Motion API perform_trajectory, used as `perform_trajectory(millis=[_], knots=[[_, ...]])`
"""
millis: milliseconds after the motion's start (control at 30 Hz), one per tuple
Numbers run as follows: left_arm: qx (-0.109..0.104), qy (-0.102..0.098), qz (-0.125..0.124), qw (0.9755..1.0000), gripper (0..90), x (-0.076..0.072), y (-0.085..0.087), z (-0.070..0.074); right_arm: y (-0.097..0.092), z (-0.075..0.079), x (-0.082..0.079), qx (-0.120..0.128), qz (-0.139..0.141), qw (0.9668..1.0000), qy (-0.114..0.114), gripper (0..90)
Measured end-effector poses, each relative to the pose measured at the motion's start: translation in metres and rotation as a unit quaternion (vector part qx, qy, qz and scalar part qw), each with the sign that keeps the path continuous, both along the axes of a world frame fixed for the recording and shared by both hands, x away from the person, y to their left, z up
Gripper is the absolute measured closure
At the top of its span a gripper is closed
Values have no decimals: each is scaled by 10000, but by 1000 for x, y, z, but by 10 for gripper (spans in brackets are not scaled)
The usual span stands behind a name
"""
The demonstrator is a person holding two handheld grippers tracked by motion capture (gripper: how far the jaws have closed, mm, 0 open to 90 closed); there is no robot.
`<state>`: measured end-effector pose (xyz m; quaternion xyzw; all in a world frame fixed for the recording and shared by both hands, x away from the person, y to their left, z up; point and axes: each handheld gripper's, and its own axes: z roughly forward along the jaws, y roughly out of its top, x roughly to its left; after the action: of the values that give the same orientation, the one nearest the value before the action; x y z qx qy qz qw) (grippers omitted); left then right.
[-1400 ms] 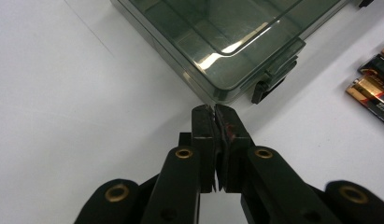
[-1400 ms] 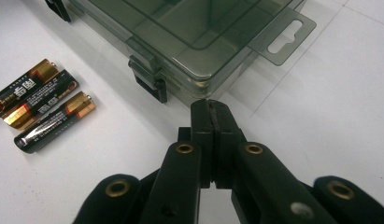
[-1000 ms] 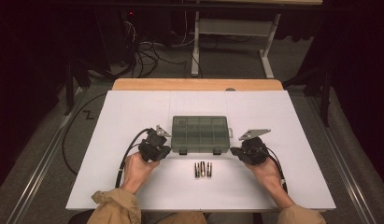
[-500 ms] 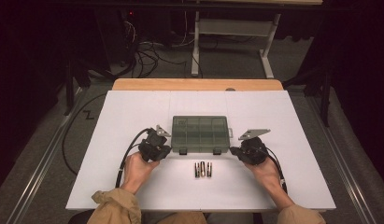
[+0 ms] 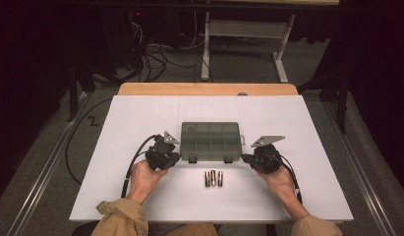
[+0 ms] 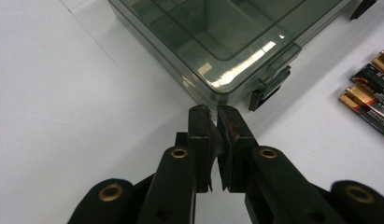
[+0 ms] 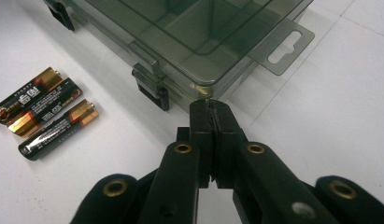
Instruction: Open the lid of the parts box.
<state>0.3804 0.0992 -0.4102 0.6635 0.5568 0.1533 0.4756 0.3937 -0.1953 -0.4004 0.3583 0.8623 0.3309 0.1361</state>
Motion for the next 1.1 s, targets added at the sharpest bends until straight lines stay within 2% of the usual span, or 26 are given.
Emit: perform_trajectory(millis=[167, 467, 800, 1100], knots=[[-17, -26, 14, 10000, 829, 0, 0, 1, 0, 1, -1, 27, -7, 10000, -24, 900], [-60, -63, -19, 10000, 761, 1, -3, 4, -1, 6, 0, 81, 1, 9999, -67, 895], [57, -294, 46, 9995, 553, 7, -12, 10, -2, 14, 3, 192, 10, 9997, -116, 888], [264, -501, 71, 9984, 456, 10, -17, 12, -4, 17, 5, 286, -23, 9996, -76, 874]])
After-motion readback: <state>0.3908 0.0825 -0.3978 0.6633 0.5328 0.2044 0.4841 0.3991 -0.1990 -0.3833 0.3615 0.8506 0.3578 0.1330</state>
